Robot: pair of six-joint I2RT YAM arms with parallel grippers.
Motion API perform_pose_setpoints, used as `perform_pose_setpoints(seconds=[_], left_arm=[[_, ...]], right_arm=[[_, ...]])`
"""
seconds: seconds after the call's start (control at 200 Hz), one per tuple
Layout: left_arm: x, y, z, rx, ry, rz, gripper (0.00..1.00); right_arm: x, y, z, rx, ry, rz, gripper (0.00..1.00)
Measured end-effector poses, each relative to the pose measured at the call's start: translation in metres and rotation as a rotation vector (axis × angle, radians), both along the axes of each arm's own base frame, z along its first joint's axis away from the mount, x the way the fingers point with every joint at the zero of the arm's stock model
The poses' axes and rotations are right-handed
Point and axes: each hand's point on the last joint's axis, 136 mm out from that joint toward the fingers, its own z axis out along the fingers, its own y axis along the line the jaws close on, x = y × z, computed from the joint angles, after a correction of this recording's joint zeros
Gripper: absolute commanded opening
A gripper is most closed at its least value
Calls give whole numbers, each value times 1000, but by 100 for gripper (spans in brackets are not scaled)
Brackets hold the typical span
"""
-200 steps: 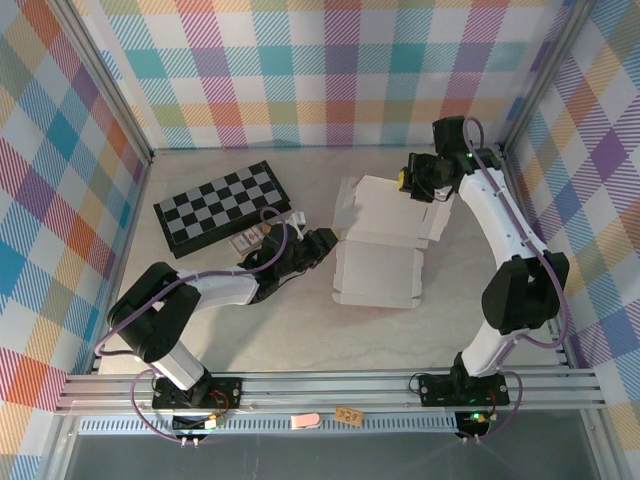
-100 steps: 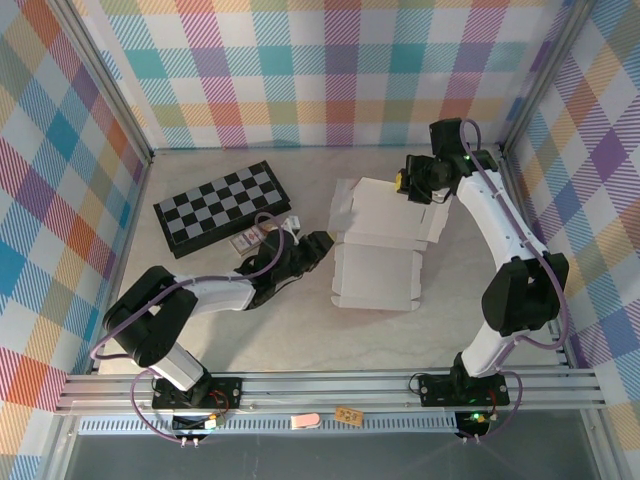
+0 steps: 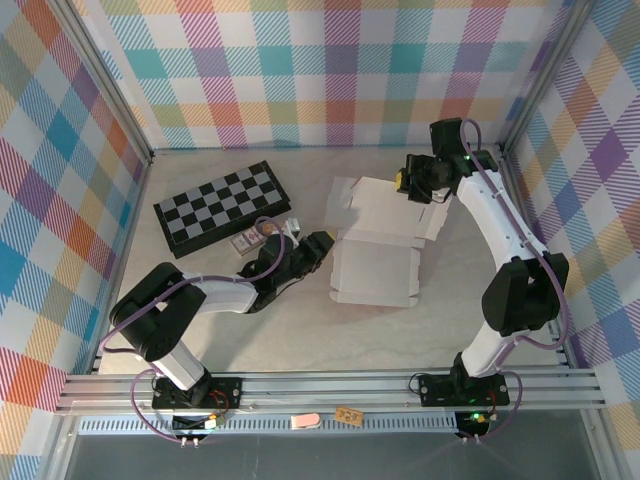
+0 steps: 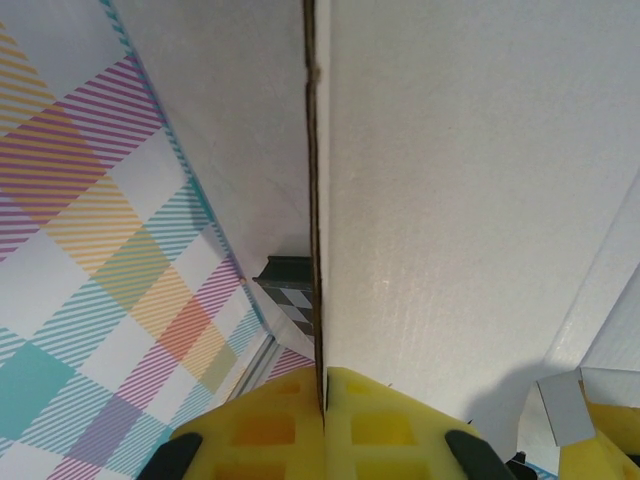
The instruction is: Fold the paper box
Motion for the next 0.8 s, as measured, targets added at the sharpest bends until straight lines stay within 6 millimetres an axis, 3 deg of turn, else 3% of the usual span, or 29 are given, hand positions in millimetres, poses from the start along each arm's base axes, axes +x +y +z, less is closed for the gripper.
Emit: perform_pose_setpoints(seconds=[0.335, 0.8], left_arm=[[-3, -12, 2, 162, -17, -61, 39], [-3, 3, -18, 404, 67, -56, 48]], right_arm=[[-3, 15, 2, 3, -13, 36, 0], [-12, 38, -4, -34, -54, 133, 0]])
